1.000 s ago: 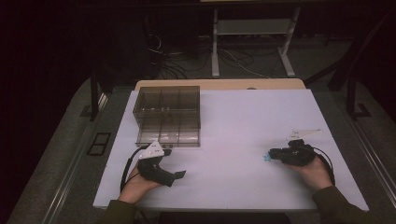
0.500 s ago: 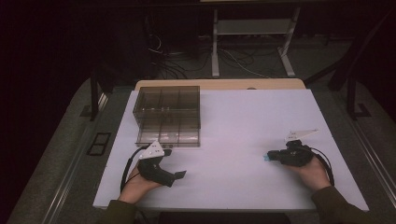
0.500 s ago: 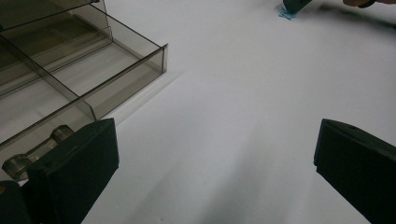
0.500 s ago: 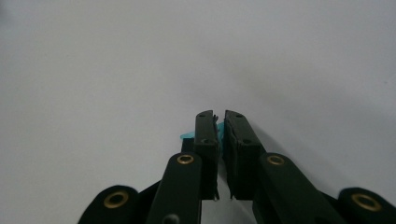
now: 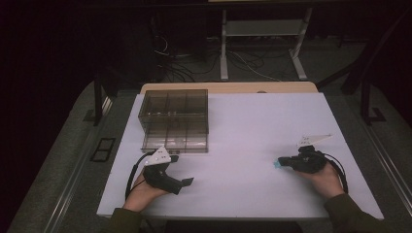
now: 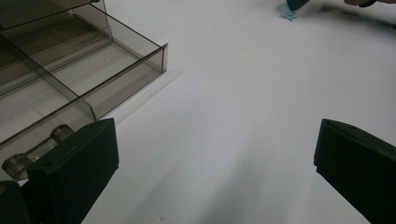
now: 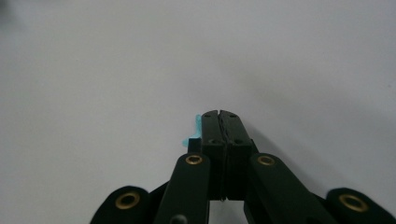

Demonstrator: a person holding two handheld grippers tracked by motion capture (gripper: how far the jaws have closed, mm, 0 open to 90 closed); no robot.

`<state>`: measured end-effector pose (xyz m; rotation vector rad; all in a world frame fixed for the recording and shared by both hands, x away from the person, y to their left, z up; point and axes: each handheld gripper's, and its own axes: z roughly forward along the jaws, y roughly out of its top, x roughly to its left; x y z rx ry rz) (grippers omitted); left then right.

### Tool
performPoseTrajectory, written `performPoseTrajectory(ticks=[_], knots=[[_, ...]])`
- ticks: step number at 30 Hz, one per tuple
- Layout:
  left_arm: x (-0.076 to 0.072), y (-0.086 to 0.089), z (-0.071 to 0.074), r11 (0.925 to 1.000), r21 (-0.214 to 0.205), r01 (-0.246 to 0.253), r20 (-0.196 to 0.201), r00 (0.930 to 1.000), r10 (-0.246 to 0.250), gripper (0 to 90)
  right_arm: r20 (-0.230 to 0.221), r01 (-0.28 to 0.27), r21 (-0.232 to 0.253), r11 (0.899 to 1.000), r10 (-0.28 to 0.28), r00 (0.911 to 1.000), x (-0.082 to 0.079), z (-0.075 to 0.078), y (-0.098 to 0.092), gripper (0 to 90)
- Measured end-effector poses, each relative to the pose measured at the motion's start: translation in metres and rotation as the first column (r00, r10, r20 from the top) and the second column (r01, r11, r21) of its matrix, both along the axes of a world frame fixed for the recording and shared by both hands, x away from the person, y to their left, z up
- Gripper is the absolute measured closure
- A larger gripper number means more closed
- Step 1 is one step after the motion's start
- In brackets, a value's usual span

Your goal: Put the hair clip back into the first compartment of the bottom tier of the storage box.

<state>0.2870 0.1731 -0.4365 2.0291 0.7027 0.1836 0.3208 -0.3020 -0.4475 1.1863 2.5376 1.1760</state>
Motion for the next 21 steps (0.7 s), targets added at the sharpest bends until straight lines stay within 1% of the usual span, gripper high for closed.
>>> performPoseTrajectory(ticks=[4,7,16,21], knots=[[0.0,0.0,0.0,1.0,0.001,0.001,0.0,1.0,-0.001,0.0,0.01,0.0,0.008,1.0,0.0,1.0,-0.001,0.002,-0.001,88.4],[0.0,0.0,0.0,1.0,0.0,0.001,0.0,1.0,-0.001,0.0,0.02,0.003,0.03,1.0,-0.004,0.9998,-0.002,0.005,-0.002,88.4],[0.0,-0.001,0.0,1.0,-0.005,0.002,0.002,1.0,-0.002,0.0,0.047,-0.002,0.074,0.997,-0.001,0.9989,-0.005,0.014,-0.005,88.4],[0.0,-0.005,0.002,0.9999,-0.003,0.014,0.005,0.9999,-0.014,0.0,0.059,-0.009,0.113,0.994,0.003,0.9983,-0.008,0.019,-0.004,88.4]])
